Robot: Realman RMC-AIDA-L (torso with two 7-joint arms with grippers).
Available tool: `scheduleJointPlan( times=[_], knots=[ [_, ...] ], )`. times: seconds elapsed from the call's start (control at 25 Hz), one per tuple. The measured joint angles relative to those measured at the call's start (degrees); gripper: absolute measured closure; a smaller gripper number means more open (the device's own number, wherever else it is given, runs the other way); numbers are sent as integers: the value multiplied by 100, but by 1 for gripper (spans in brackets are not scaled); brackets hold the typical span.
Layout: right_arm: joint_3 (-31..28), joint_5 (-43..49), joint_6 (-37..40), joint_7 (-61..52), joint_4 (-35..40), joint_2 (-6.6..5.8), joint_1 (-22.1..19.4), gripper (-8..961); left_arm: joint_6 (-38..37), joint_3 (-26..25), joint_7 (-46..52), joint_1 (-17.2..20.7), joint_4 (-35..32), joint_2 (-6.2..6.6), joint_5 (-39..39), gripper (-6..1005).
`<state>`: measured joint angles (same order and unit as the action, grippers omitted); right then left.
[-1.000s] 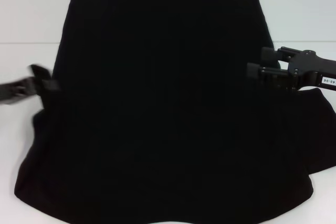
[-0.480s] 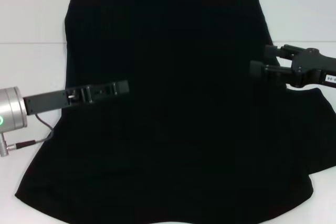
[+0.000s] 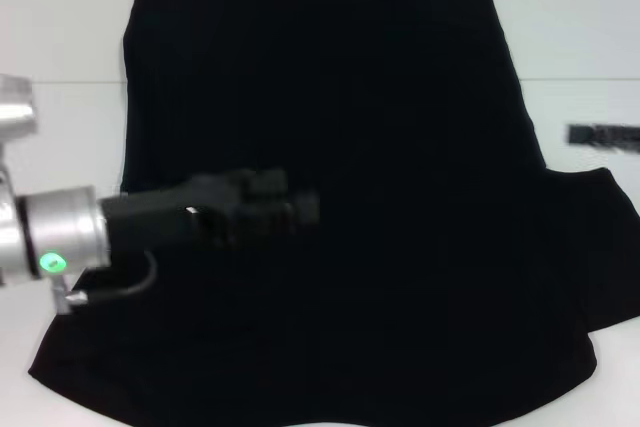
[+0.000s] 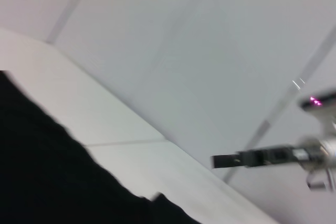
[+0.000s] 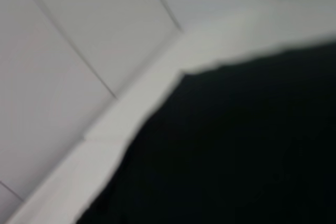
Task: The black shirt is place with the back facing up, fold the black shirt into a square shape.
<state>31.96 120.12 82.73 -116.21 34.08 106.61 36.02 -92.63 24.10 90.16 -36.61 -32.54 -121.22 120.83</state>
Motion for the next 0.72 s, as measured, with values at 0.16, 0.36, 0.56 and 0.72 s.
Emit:
scheduleJointPlan(
  times=[0.16, 0.36, 0.56, 0.72],
  knots=[
    [0, 958, 185, -1240, 3, -297, -72, 183, 12, 323, -1126, 10, 100, -172, 1, 109],
    [-41, 1710, 438, -2093, 82, -436, -230, 202, 34, 951, -1714, 41, 98, -253, 40, 109],
    [-51, 2108, 449, -2427, 130, -448, -327, 229, 153, 1317, -2049, 41, 88, -255, 80, 108],
    [-55, 2268, 224, -2505, 95, -432, -331, 225, 326, 1503, -2092, 47, 90, -257, 88, 109]
  ],
)
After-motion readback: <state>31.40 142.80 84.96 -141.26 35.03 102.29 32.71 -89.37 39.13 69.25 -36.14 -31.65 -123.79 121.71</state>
